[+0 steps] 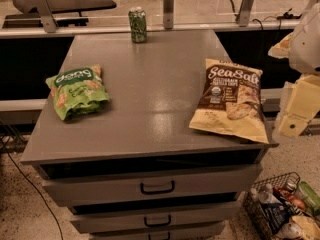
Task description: Move green rice chip bag near brown chip bag
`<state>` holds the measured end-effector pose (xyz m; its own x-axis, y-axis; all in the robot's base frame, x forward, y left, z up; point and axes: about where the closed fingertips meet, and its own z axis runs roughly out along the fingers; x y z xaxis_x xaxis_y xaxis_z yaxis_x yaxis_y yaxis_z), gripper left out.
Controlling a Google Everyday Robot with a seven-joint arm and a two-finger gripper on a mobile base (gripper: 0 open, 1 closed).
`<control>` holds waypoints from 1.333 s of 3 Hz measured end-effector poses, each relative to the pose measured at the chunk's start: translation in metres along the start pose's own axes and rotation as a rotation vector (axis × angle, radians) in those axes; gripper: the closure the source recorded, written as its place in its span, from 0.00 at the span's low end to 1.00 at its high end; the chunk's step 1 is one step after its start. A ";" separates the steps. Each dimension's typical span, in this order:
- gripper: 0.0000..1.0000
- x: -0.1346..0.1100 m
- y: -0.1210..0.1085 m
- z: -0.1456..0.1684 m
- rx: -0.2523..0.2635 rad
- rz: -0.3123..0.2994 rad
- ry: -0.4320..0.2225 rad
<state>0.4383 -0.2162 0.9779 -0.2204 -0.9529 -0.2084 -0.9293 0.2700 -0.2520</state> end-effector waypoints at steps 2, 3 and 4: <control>0.00 -0.027 -0.012 0.019 -0.001 -0.022 -0.059; 0.00 -0.090 -0.041 0.059 -0.007 -0.057 -0.182; 0.00 -0.160 -0.066 0.096 -0.028 -0.058 -0.336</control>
Offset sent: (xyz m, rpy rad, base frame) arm 0.0665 0.0710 -0.0308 0.1418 -0.0359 0.1056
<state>0.5634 -0.0680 0.9372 -0.0612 -0.8666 -0.4952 -0.9463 0.2082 -0.2474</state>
